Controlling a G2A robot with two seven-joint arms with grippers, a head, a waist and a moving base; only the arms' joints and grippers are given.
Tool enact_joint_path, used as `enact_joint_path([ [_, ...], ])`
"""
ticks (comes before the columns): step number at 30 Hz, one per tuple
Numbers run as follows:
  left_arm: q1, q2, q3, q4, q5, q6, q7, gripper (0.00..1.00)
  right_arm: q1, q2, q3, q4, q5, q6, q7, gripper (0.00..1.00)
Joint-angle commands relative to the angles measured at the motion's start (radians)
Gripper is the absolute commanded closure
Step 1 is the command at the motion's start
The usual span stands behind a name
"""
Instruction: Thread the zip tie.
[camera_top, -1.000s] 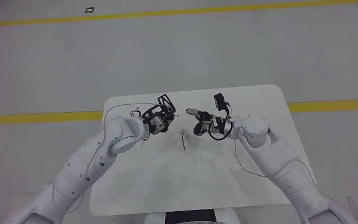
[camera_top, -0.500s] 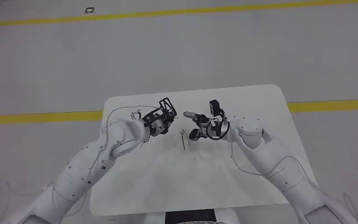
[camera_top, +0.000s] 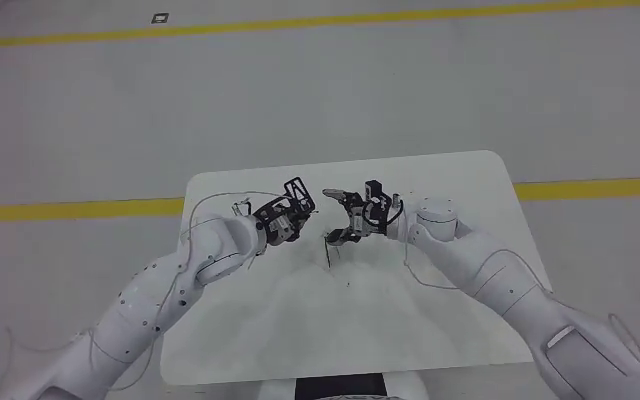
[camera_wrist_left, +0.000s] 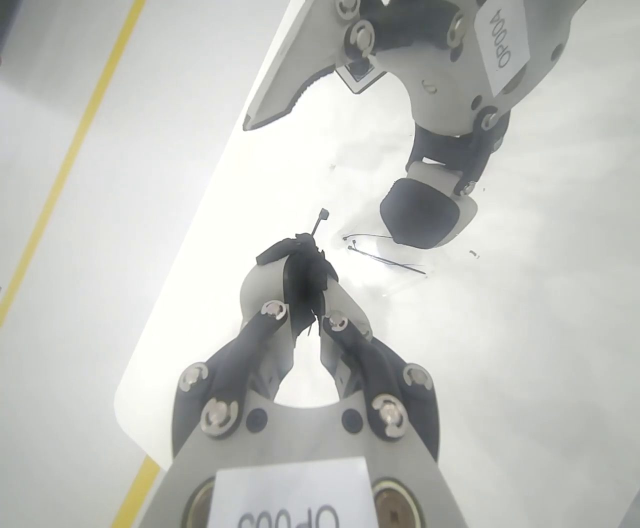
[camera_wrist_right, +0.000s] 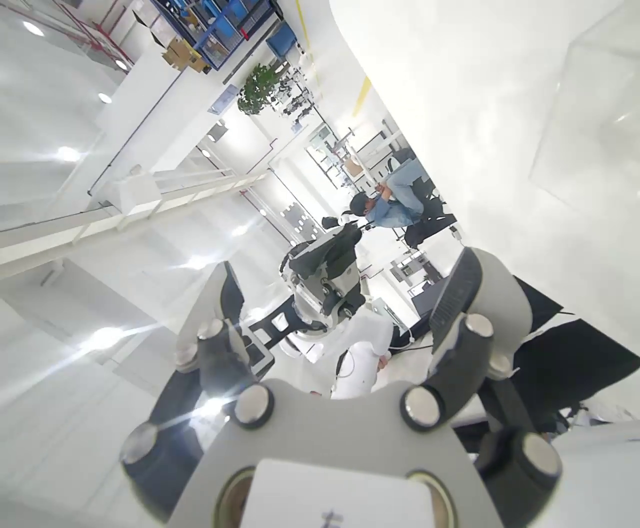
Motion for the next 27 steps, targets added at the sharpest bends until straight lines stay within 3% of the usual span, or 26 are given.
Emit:
enact_joint_path([
  [1,0.002,0.002,-0.004,0.002,0.001,0.000,0.003,1.00,-0.001,0.000,0.001,0.000,-0.002,0.000,0.000,0.00],
  [9,0.005,0.007,0.000,0.002,0.010,0.000,0.004,1.00,-0.019,-0.004,0.013,-0.017,0.013,0.000,-0.032,0.00],
  [14,0.000,0.008,0.006,0.004,0.011,0.000,0.005,1.00,-0.001,-0.011,-0.019,0.010,0.061,0.000,-0.047,0.00],
  [15,-0.001,0.008,0.007,0.004,0.012,0.000,0.005,1.00,0.004,-0.012,-0.027,0.015,0.070,0.000,-0.051,0.16],
  [16,-0.001,0.008,0.009,0.005,0.012,0.000,0.004,1.00,0.010,-0.012,-0.035,0.021,0.078,0.000,-0.054,0.46],
  [22,-0.003,0.009,0.015,0.003,0.013,0.000,-0.004,1.00,0.046,-0.013,-0.086,0.055,0.140,0.000,-0.058,0.70],
  [24,-0.003,0.009,0.015,0.003,0.013,0.000,-0.004,1.00,0.060,-0.012,-0.101,0.061,0.154,0.000,-0.061,0.84],
  [27,-0.003,0.009,0.015,0.003,0.013,0.000,-0.004,1.00,0.074,-0.011,-0.117,0.063,0.172,0.000,-0.064,0.91],
])
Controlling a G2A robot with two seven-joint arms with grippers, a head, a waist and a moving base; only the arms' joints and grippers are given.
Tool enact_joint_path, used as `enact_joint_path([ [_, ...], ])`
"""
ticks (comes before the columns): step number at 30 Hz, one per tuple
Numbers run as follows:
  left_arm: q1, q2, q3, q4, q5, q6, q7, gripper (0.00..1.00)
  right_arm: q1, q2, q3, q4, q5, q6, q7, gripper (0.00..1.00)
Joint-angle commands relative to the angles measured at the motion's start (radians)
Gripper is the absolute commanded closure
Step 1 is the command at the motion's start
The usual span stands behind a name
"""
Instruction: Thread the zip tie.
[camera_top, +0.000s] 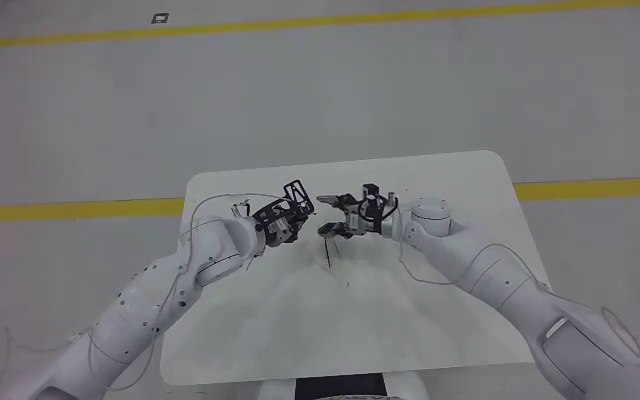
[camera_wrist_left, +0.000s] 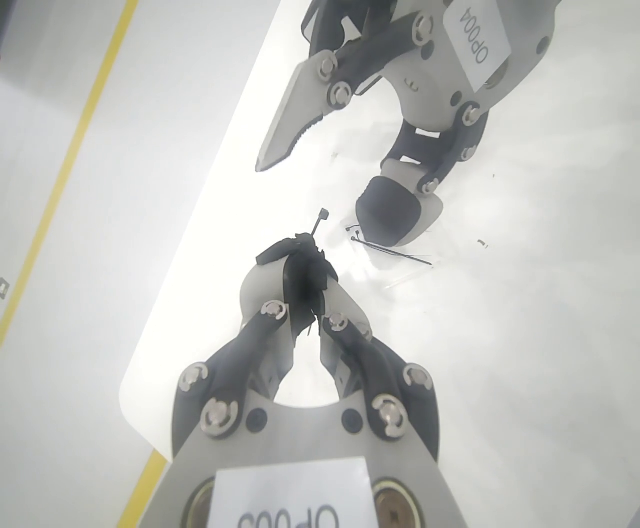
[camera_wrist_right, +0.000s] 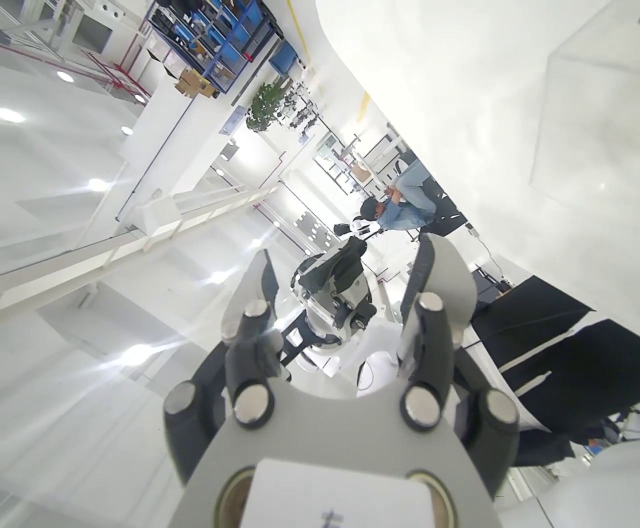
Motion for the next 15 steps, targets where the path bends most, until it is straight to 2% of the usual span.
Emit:
enact_joint_path([
  [1,0.000,0.000,0.000,0.000,0.000,0.000,0.000,1.00,0.008,0.001,-0.010,0.000,0.016,0.000,-0.001,0.92],
  [10,0.000,0.000,0.000,0.000,0.000,0.000,0.000,1.00,0.022,0.015,-0.042,-0.012,0.065,0.000,0.001,0.87],
  [15,0.000,0.000,0.000,0.000,0.000,0.000,0.000,1.00,0.028,0.027,-0.049,-0.028,0.084,0.000,0.002,0.77],
])
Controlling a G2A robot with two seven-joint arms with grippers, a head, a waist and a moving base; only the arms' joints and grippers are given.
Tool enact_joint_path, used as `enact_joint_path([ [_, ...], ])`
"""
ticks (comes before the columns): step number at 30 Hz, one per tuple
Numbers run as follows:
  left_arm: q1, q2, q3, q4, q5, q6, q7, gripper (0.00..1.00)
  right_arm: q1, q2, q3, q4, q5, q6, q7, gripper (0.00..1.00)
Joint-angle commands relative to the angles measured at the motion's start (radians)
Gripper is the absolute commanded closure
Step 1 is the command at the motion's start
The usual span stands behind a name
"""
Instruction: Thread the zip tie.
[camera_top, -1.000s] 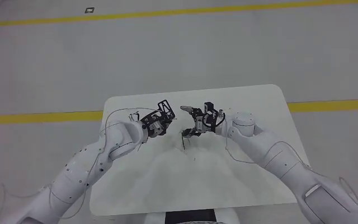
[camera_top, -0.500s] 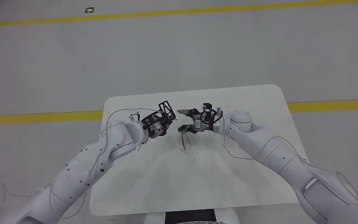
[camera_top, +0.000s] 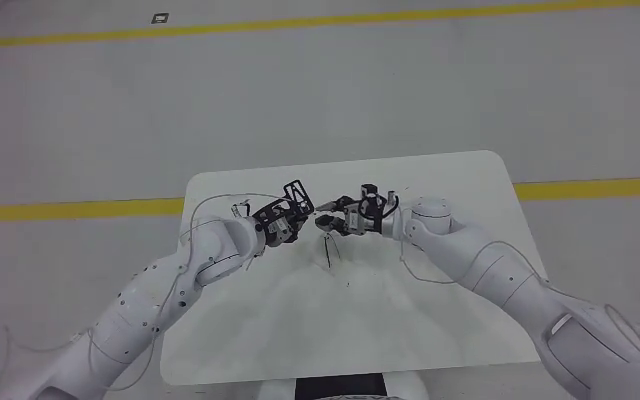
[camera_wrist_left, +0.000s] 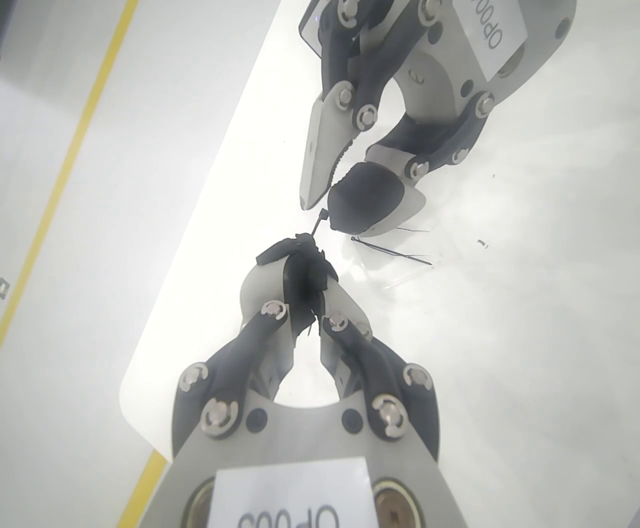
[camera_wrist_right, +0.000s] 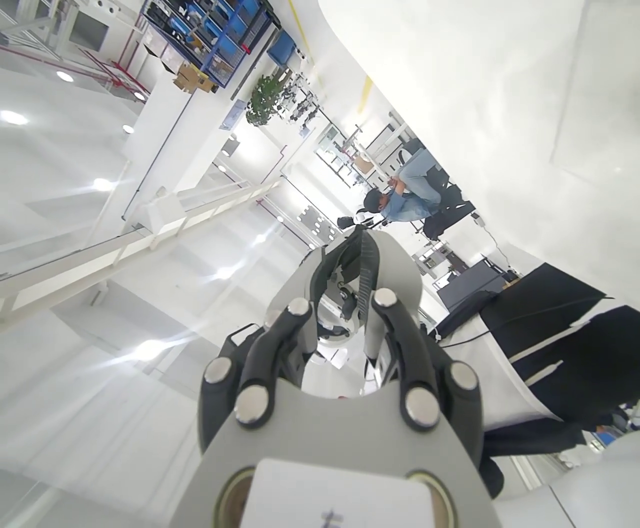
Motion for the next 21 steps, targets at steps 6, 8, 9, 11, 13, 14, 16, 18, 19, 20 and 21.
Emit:
enact_joint_path([
  [6,0.000,0.000,0.000,0.000,0.000,0.000,0.000,1.00,0.004,0.015,-0.005,-0.027,0.010,0.000,0.002,0.78],
  [8,0.000,0.000,0.000,0.000,0.000,0.000,0.000,1.00,0.003,0.019,-0.006,-0.032,0.014,0.000,0.004,0.80],
  [9,0.000,0.000,0.000,0.000,0.000,0.000,0.000,1.00,0.002,0.021,-0.006,-0.035,0.018,0.000,0.005,0.81],
  [11,0.000,0.000,0.000,0.000,0.000,0.000,0.000,1.00,0.001,0.024,-0.008,-0.039,0.021,0.000,0.004,0.85],
  [13,0.000,0.000,0.000,0.000,0.000,0.000,0.000,1.00,0.001,0.026,-0.010,-0.043,0.023,0.000,0.002,0.89],
  [14,0.000,0.000,0.000,0.000,0.000,0.000,0.000,1.00,0.001,0.027,-0.012,-0.044,0.025,0.000,0.001,0.90],
  [16,0.000,0.000,0.000,0.000,0.000,0.000,0.000,1.00,0.002,0.029,-0.014,-0.047,0.028,0.000,-0.001,0.90],
  [18,0.000,0.000,0.000,0.000,0.000,0.000,0.000,1.00,0.004,0.030,-0.017,-0.047,0.031,0.000,-0.002,0.90],
  [19,0.000,0.000,0.000,0.000,0.000,0.000,0.000,1.00,0.004,0.030,-0.019,-0.046,0.033,0.000,-0.003,0.89],
  [20,0.000,0.000,0.000,0.000,0.000,0.000,0.000,1.00,0.006,0.030,-0.022,-0.045,0.034,0.000,-0.004,0.89],
  [21,0.000,0.000,0.000,0.000,0.000,0.000,0.000,1.00,0.007,0.029,-0.024,-0.044,0.035,0.000,-0.005,0.89],
])
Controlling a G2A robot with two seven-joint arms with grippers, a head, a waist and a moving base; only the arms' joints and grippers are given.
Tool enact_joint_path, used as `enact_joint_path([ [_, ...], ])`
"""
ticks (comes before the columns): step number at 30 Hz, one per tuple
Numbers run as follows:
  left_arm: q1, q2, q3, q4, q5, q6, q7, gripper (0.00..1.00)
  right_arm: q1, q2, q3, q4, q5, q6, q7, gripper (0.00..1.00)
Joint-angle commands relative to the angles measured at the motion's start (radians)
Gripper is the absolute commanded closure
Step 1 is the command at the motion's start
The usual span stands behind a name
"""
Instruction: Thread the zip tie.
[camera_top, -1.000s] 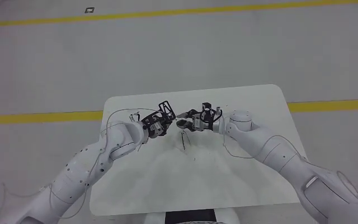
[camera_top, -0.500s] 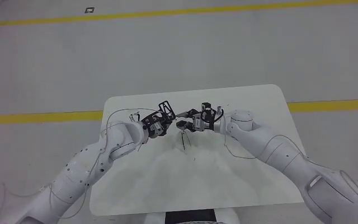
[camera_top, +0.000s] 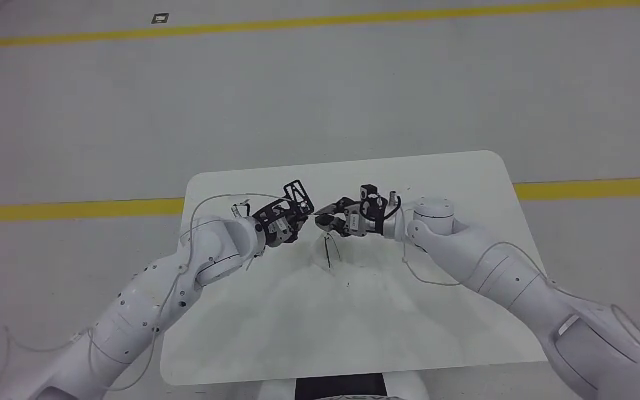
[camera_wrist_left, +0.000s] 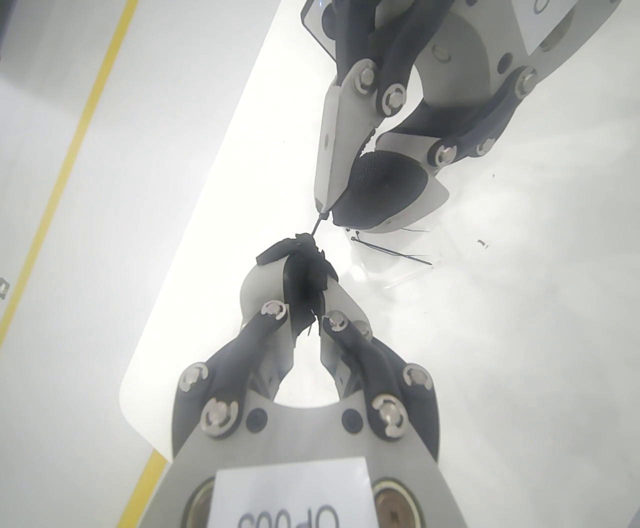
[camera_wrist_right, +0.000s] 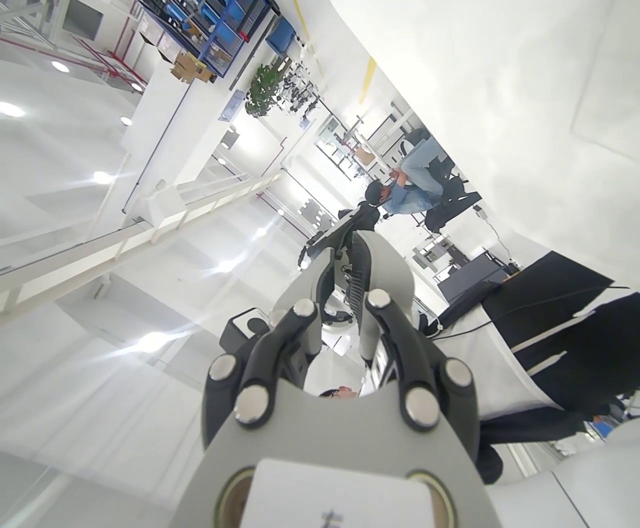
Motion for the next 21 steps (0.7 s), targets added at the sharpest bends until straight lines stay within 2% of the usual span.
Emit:
enact_joint_path([
  [1,0.000,0.000,0.000,0.000,0.000,0.000,0.000,1.00,0.003,-0.001,-0.004,0.002,0.002,0.000,-0.001,0.88],
  [9,0.000,0.000,0.000,0.000,0.000,0.000,0.000,1.00,0.014,-0.007,-0.017,0.012,0.005,0.000,-0.001,0.82],
  [16,0.000,0.000,0.000,0.000,0.000,0.000,0.000,1.00,0.016,-0.013,-0.017,0.020,0.008,0.000,0.001,0.85],
  [21,0.000,0.000,0.000,0.000,0.000,0.000,0.000,1.00,0.015,-0.017,-0.018,0.023,0.008,0.000,0.003,0.92],
])
